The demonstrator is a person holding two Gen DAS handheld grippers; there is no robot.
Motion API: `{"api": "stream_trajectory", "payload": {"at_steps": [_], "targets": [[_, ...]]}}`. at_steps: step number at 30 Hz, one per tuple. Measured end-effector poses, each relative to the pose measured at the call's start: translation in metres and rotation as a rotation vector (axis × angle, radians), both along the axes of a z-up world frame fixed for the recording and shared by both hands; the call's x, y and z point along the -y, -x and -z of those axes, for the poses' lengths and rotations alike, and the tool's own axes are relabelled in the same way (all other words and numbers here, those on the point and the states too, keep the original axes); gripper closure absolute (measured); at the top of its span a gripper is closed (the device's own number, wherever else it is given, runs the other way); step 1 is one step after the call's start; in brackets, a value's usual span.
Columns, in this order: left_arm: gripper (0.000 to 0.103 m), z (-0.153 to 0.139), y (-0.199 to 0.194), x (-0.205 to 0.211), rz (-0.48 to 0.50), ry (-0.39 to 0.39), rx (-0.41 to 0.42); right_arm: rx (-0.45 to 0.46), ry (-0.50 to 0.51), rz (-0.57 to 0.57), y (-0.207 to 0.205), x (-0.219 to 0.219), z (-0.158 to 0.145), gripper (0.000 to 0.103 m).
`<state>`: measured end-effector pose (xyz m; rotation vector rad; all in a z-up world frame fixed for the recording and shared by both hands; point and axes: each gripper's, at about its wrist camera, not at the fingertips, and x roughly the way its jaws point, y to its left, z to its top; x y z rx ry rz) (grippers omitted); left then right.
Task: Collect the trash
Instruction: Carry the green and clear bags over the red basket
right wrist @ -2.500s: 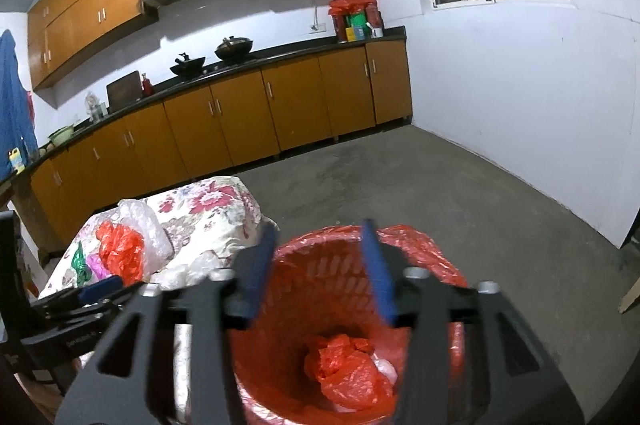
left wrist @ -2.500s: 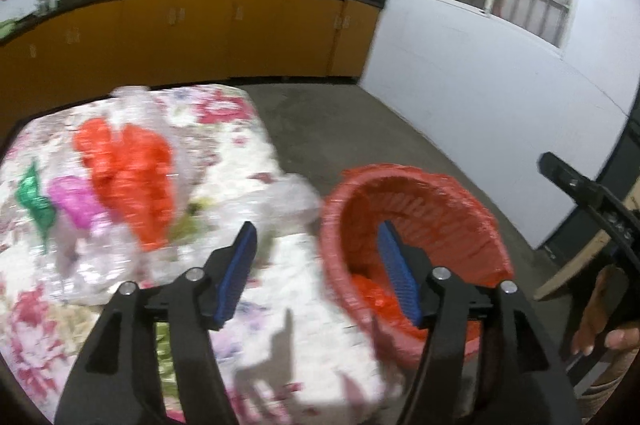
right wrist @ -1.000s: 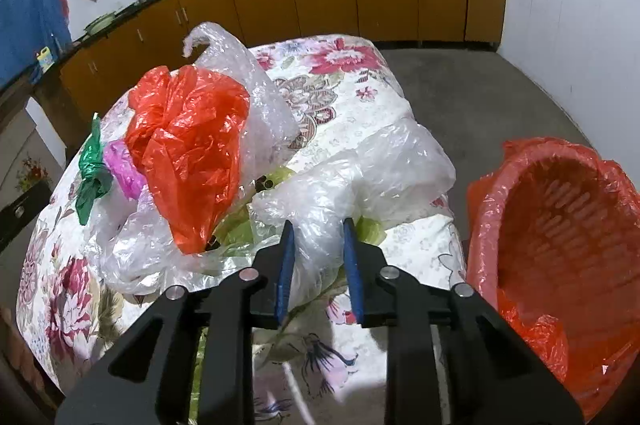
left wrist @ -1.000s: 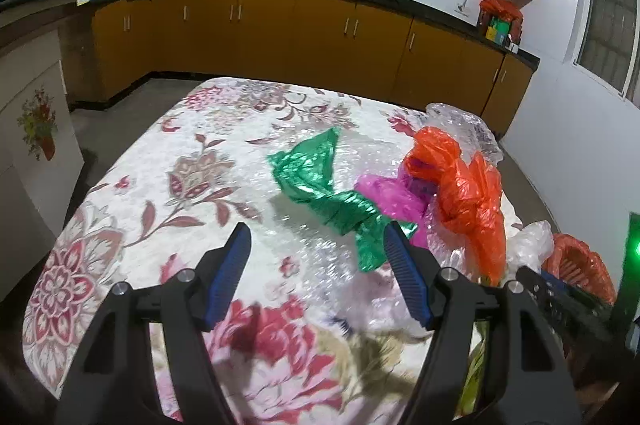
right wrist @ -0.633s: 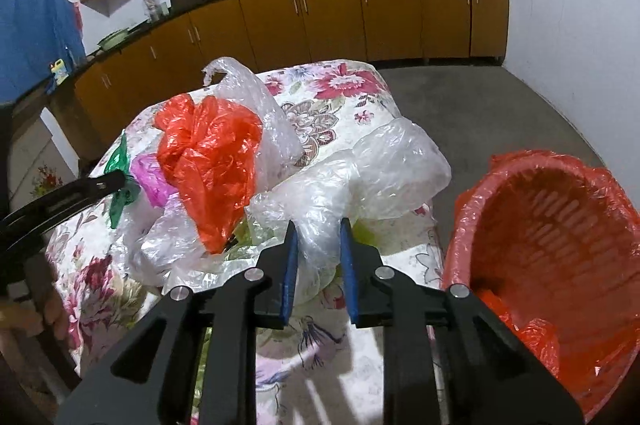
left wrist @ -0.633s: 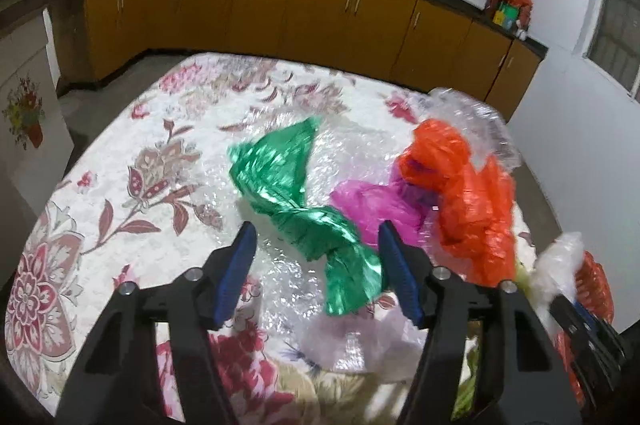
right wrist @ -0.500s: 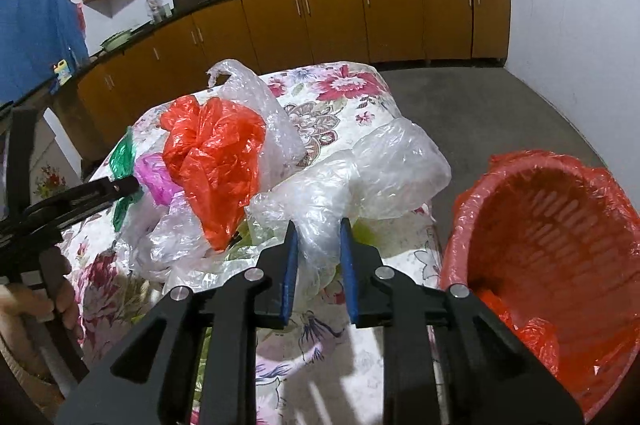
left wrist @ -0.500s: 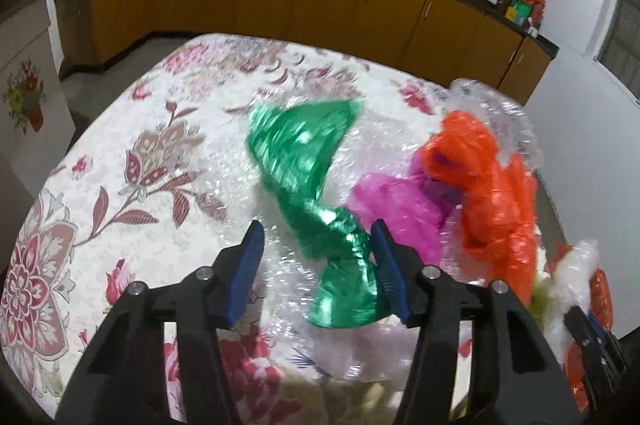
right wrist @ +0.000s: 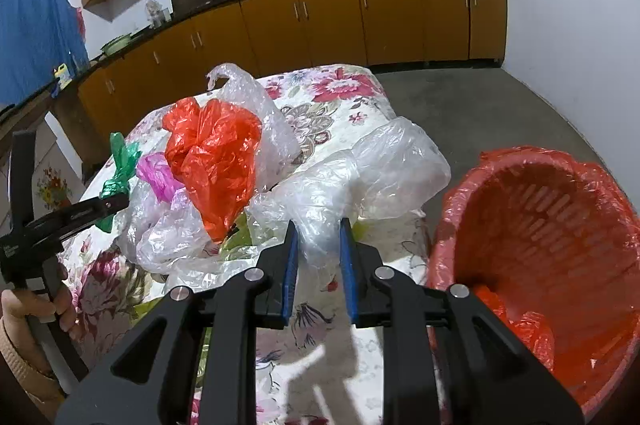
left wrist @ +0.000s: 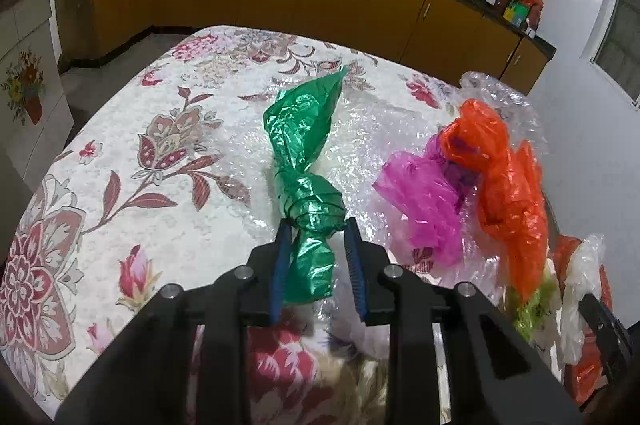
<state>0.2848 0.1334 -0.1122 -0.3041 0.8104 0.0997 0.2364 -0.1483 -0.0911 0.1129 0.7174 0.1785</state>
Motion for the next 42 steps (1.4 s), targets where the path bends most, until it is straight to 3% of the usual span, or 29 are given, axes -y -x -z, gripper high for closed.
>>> {"api": "stream_trajectory", "payload": {"at_steps": [9,17,29,42], "targets": [[0.076,-0.026,0.027,0.007,0.04,-0.044,0.067,0.042,0.001,0.031,0.016,0.018,-0.014,0.083],[0.076,-0.053,0.046,0.038,0.14,-0.038,0.128,0.087,0.015,0.077,0.035,0.039,-0.028,0.083],[0.076,-0.078,0.063,0.114,0.338,0.0,0.178,0.128,0.04,0.209,0.064,0.09,-0.042,0.083],[0.076,-0.079,0.064,0.212,0.572,0.087,0.166,0.137,0.061,0.338,0.085,0.145,-0.048,0.083]]}}
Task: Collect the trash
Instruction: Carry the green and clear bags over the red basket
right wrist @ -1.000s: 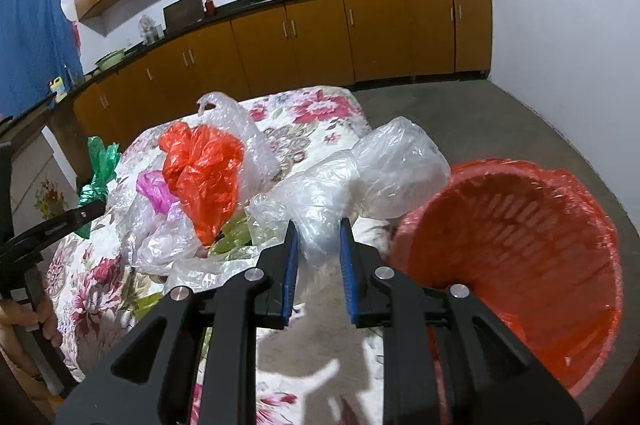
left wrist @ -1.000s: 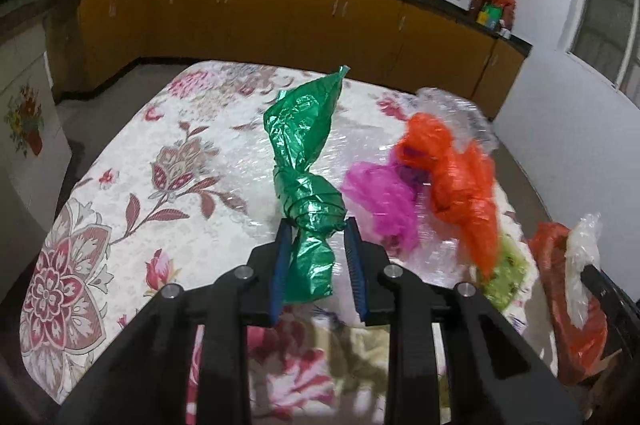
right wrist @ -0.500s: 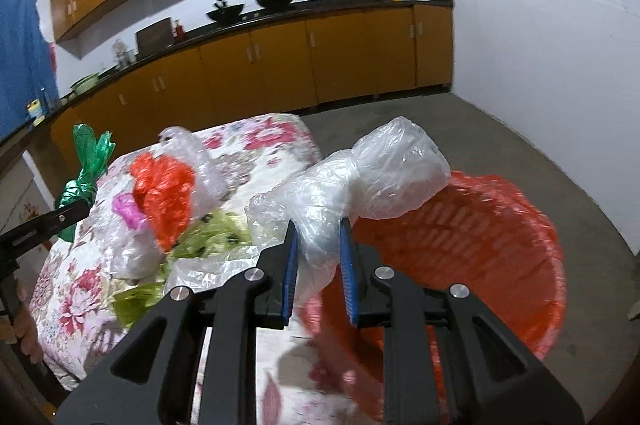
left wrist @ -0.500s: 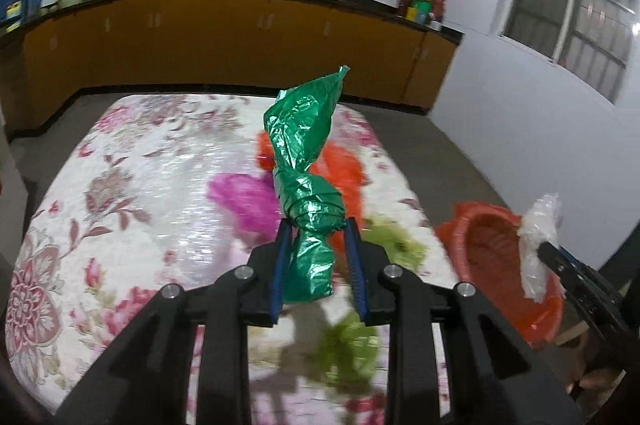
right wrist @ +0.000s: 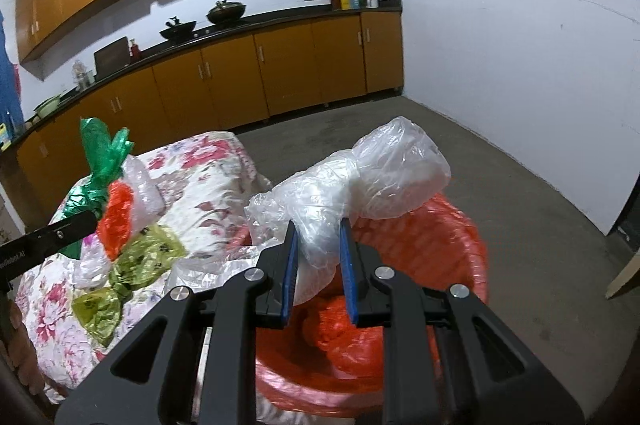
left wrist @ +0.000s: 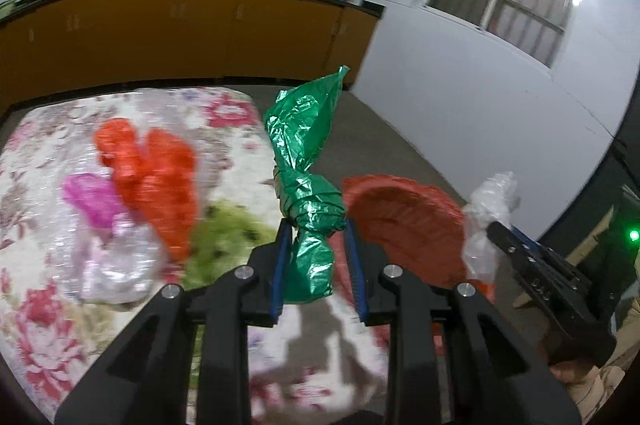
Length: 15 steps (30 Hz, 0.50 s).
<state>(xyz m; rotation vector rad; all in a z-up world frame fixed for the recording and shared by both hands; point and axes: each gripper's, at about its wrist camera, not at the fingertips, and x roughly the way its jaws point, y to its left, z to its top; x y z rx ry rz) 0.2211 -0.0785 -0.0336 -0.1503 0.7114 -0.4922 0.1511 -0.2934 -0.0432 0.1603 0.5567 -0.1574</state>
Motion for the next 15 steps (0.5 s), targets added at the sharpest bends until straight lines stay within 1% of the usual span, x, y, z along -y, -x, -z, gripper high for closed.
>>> {"api": "stream_trajectory", "payload": {"at_steps": [6,15], "targets": [[0.076,0.005,-0.001,0.036,0.083,0.007,-0.014,0.006,0.004,0.03,0.006,0.016,-0.003,0.083],[0.076,0.012,-0.009,0.072,0.15,0.003,-0.035,0.013,-0.012,0.058,0.009,0.039,-0.002,0.083]]}}
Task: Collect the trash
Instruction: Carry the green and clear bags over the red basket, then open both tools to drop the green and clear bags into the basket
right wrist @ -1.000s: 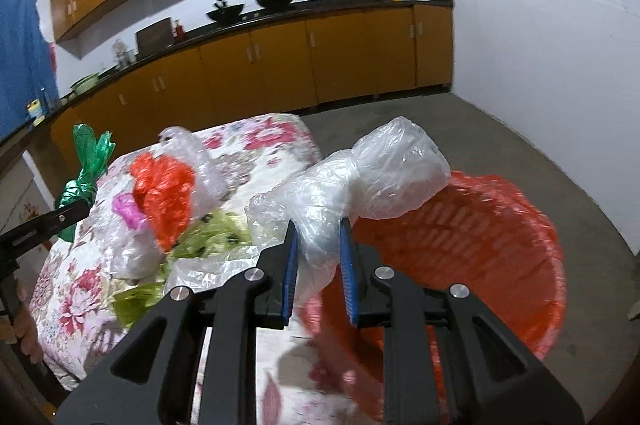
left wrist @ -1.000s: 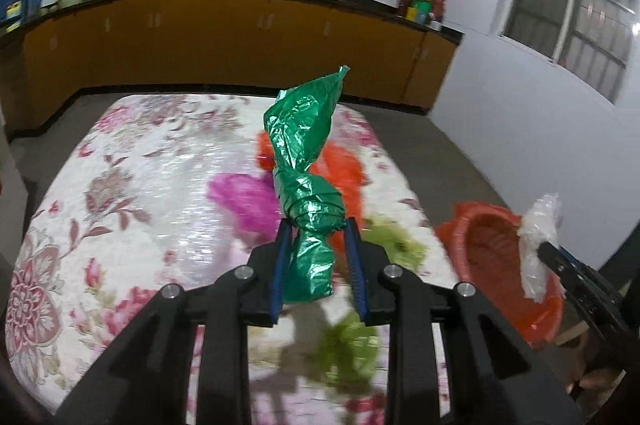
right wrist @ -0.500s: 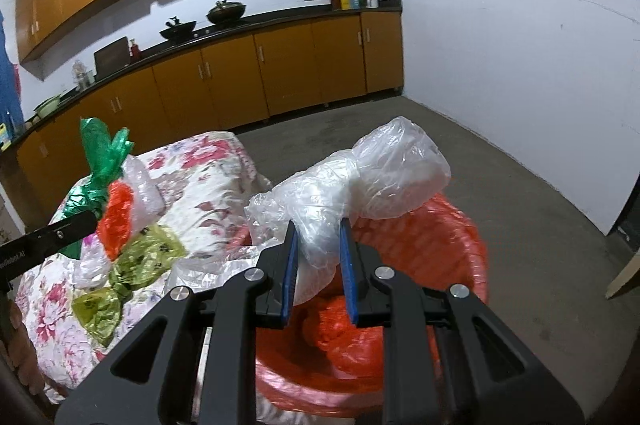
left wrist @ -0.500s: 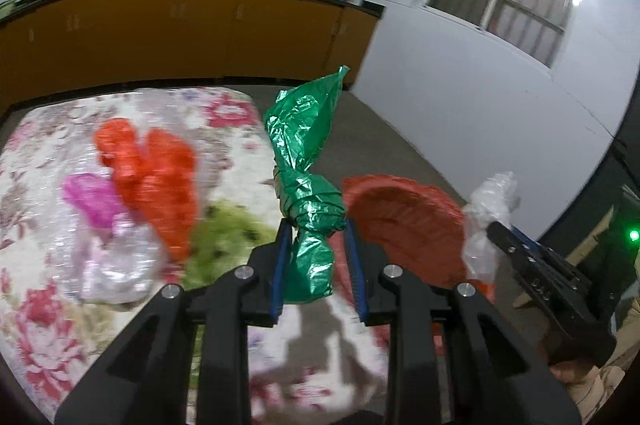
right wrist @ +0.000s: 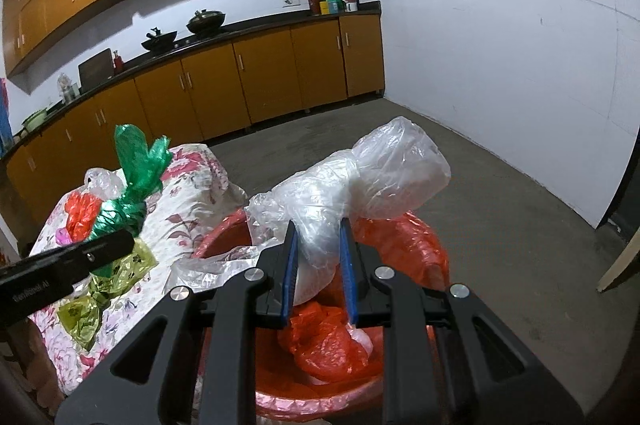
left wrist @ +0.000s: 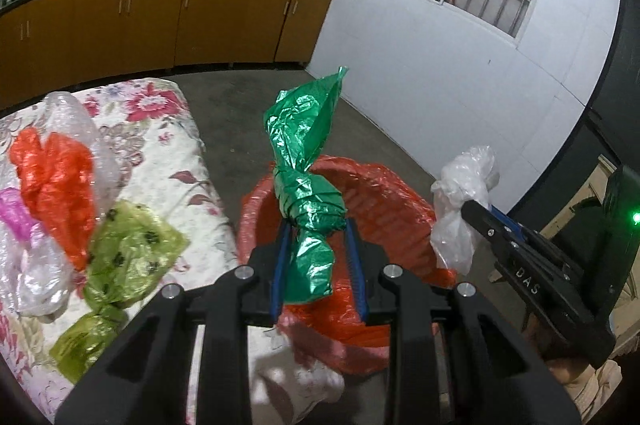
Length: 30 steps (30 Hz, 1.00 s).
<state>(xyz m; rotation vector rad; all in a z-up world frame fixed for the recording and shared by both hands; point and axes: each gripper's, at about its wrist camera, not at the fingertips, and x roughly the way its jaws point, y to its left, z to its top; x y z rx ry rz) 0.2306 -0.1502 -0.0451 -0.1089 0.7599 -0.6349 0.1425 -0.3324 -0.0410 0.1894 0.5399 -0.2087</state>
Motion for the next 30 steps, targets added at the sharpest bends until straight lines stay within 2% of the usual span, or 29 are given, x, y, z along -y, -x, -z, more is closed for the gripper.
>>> {"api": "stream_trajectory", "payload": {"at_steps": [12,14,22,27,30], "targets": [[0.075,0.022,-0.013,0.029,0.055,-0.009,-0.06,0.007,-0.016,-0.015,-0.009,0.012,-0.002,0.082],[0.075,0.026,-0.014,0.031,0.057,-0.012,-0.072,0.006,-0.011,-0.02,-0.01,0.013,-0.001,0.079],[0.067,0.037,-0.017,0.031,0.058,-0.025,-0.1,-0.011,-0.036,-0.019,-0.01,0.02,0.005,0.077],[0.066,0.039,-0.015,0.025,0.036,-0.035,-0.1,-0.014,-0.03,-0.011,-0.008,0.021,0.004,0.077],[0.057,0.035,-0.01,0.017,0.0,-0.045,-0.07,-0.016,-0.025,-0.01,-0.006,0.019,0.004,0.077]]}}
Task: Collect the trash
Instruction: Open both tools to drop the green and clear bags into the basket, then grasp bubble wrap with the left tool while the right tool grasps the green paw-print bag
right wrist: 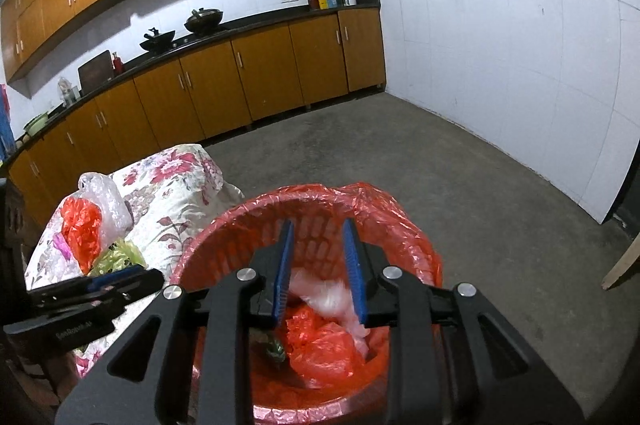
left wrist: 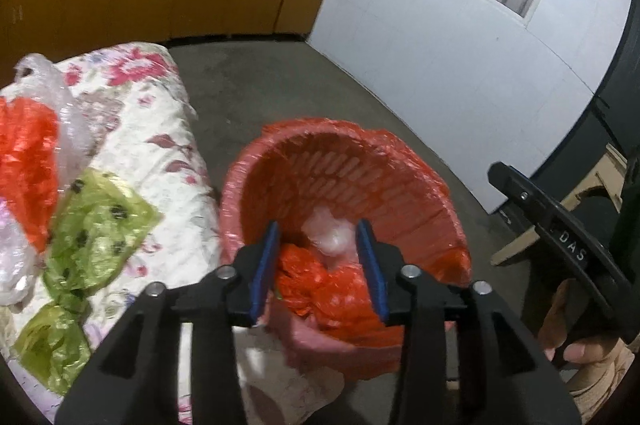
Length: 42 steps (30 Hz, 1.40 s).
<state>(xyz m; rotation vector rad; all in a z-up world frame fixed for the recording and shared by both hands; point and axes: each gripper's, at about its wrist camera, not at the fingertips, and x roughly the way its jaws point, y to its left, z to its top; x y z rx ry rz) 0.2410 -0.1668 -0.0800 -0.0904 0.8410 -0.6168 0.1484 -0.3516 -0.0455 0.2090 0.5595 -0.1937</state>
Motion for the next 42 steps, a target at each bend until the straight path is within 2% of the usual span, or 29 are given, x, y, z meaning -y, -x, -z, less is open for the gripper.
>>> {"api": "stream_trajectory", "payload": {"at_steps": [2,4,9,13,17,23,29,33,37,42], "targets": [[0.05,-0.004,0.004,-0.007,-0.028,-0.017,0.03,-0.002,0.003,-0.003,0.001,-0.003,0.001,0.074],[0.044,-0.007,0.009,-0.018,-0.065,-0.035,0.062,0.002,0.004,-0.005,0.004,-0.007,0.001,0.062],[0.037,-0.012,0.019,-0.048,-0.148,-0.068,0.11,0.004,0.02,-0.037,0.003,-0.025,0.001,0.06],[0.032,-0.015,0.024,-0.085,-0.245,-0.089,0.136,0.013,0.042,-0.076,0.0,-0.047,-0.001,0.05],[0.029,-0.013,0.028,-0.127,-0.351,-0.112,0.155,0.014,0.044,-0.137,-0.006,-0.074,-0.002,0.05],[0.028,-0.006,0.032,-0.201,-0.528,-0.202,0.18,0.009,0.042,-0.233,-0.02,-0.12,-0.002,0.05],[0.028,-0.004,0.034,-0.262,-0.668,-0.228,0.176,-0.035,0.046,-0.329,-0.04,-0.176,0.007,0.05],[0.028,-0.003,0.04,-0.284,-0.72,-0.232,0.18,-0.081,0.057,-0.396,-0.055,-0.217,0.022,0.05],[0.028,-0.001,0.047,-0.3,-0.745,-0.229,0.179,-0.138,0.071,-0.452,-0.068,-0.255,0.041,0.058],[0.028,0.002,0.048,-0.317,-0.763,-0.213,0.165,-0.192,0.064,-0.461,-0.08,-0.276,0.059,0.059]]}}
